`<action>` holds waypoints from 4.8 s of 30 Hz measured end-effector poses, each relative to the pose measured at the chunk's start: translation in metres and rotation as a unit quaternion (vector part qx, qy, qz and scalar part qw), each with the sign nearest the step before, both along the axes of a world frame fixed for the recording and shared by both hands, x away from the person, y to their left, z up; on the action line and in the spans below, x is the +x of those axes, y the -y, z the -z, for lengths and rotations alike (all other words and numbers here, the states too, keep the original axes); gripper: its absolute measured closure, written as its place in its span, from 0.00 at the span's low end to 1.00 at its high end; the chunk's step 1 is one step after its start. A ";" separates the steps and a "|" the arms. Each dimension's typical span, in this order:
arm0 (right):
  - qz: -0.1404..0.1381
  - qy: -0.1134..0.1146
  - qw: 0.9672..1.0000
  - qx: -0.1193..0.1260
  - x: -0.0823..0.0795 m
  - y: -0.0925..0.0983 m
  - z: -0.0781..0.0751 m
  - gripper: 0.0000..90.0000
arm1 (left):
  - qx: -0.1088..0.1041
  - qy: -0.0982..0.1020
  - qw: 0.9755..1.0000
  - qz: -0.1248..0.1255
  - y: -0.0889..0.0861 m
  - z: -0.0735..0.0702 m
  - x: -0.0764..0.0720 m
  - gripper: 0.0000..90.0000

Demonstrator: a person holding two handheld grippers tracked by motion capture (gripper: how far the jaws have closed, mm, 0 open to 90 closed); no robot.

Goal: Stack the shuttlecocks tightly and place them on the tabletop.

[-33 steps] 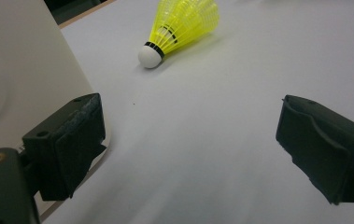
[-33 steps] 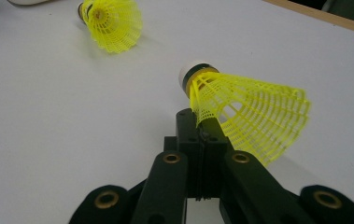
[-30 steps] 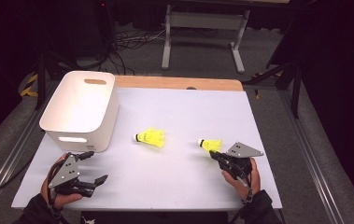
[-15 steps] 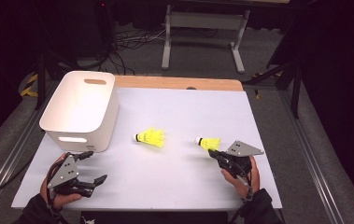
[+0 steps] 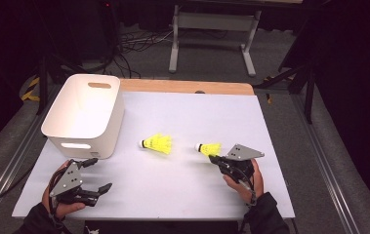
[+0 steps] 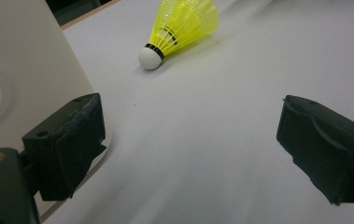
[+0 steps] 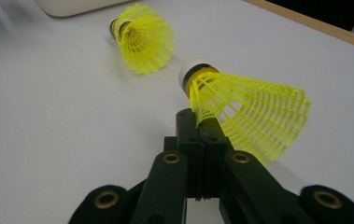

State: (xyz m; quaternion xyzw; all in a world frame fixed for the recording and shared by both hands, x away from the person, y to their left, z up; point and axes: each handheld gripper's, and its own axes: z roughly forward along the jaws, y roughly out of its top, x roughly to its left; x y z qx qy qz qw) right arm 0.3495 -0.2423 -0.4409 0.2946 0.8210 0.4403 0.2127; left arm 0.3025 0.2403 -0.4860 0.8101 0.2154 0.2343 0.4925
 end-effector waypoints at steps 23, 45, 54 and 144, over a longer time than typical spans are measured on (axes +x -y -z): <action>-0.063 -0.031 0.997 -0.013 0.042 -0.066 0.015 1.00 | -0.004 -0.002 1.000 0.003 -0.002 0.001 0.001 0.10; -0.105 -0.050 0.993 -0.020 0.054 -0.109 0.021 1.00 | -0.011 -0.003 1.000 0.010 -0.001 0.001 0.000 0.10; -0.110 -0.055 0.992 -0.023 0.058 -0.116 0.023 0.99 | -0.008 -0.003 1.000 0.014 0.000 0.001 0.000 0.10; -0.041 0.122 0.991 -0.043 -0.022 -0.051 -0.023 0.23 | -0.002 0.003 1.000 0.009 0.000 -0.001 -0.002 0.10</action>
